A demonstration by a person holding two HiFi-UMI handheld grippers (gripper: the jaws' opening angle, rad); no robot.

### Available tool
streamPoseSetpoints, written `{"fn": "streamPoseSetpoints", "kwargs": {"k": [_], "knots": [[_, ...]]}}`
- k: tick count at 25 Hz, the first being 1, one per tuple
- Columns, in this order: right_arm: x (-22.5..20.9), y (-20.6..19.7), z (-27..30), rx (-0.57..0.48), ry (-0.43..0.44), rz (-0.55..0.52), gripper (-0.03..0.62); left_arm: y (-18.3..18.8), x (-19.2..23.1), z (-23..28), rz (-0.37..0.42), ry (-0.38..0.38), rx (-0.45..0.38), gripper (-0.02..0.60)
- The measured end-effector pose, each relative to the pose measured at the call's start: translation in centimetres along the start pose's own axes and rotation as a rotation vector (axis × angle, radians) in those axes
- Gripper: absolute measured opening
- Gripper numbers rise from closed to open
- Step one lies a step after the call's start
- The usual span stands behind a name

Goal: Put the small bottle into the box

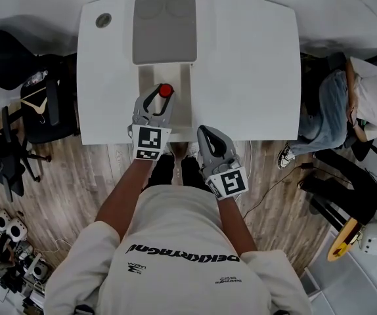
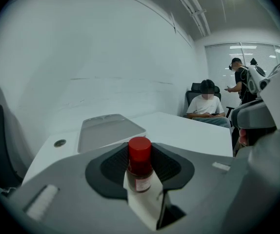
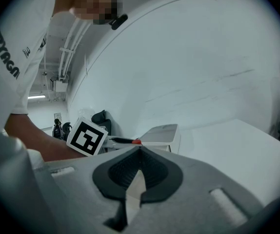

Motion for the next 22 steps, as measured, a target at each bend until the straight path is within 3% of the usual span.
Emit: {"fn": "streamPoseSetpoints", "kwargs": {"k": [5, 22], "knots": [[0.0, -0.1, 0.4, 0.008, 0.006, -0.004, -0.002, -0.3, 0.6, 0.7, -0.019, -0.002, 0.049, 0.144], [-0.3, 0.0, 0.4, 0.015, 0.003, -0.007, -0.002, -1.0, 0.2, 0.8, -0.022, -0.025, 0.096, 0.146]]}}
Point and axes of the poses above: the fingertips, and each gripper's own axes: z forward along the fingers, x to its left, y out of its top, the point moved 9 cm from there along -z, backward along the fingers, and after that the axes turned 12 degrees about -x, right-handed, at the moved point
